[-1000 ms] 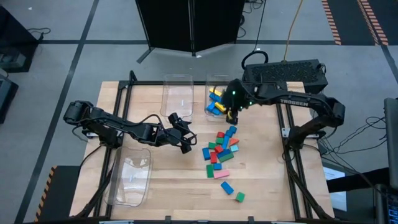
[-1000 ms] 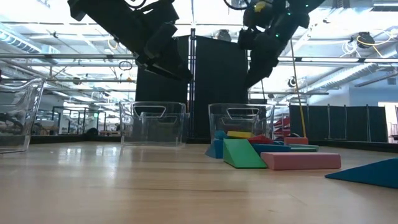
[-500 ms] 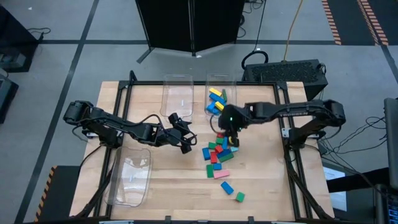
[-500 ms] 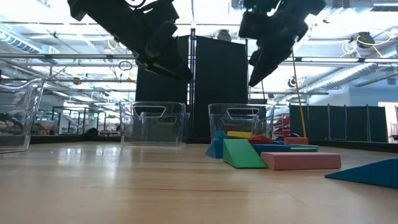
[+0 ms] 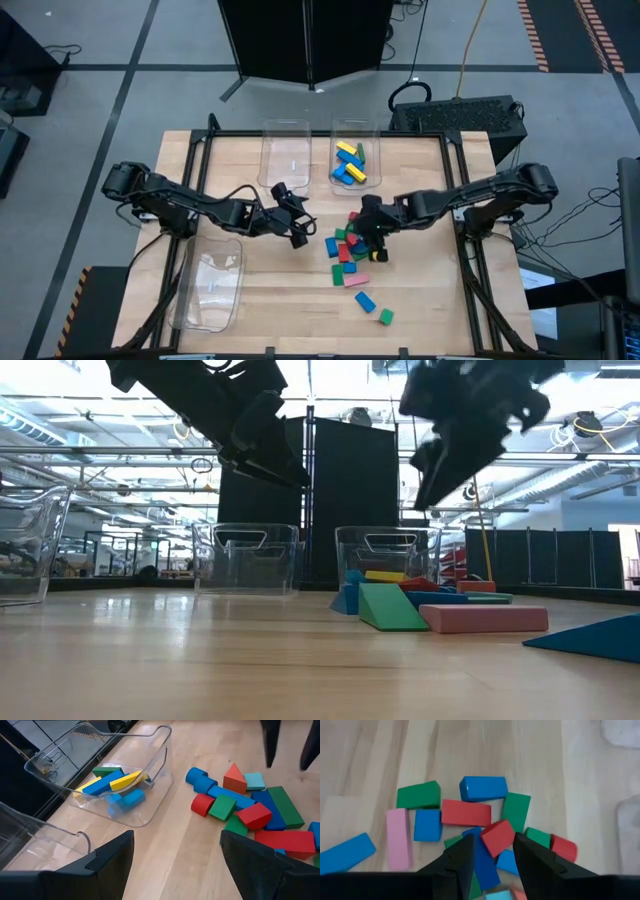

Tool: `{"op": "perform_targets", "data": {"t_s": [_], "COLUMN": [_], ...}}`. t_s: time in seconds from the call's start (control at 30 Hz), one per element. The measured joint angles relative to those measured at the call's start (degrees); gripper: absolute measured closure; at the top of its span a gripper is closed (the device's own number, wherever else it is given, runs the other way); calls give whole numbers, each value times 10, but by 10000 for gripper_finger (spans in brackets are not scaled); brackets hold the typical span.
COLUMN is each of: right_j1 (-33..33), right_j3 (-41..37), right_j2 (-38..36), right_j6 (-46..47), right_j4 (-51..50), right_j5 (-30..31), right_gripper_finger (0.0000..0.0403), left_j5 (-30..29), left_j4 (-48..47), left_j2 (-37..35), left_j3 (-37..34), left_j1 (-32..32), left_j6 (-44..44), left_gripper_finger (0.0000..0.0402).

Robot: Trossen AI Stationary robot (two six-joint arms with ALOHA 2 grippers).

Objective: Sort blocks by size
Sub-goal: Put the green rectangular block into the top right transparent bin

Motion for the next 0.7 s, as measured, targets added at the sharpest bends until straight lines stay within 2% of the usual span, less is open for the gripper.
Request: {"op": "perform_targets", "data": {"t_s": [0.33, 0.63, 0.7], "right_j1": [1, 1, 2], "right_j3": [-89, -95, -95], "right_j2": [0, 0, 0], "right_j6": [23, 23, 23], "right_j4": [88, 98, 100], "right_j5": [1, 0, -2], "right_gripper_finger": [273, 273, 273], "left_j5": [0, 2, 24], "left_j4": [1, 56, 77], "left_j2": [0, 44, 65], "left_j3": [0, 0, 0], "left_j1": [0, 4, 6], "left_j6": [0, 12, 29], "left_gripper_finger": [104, 104, 104]}}
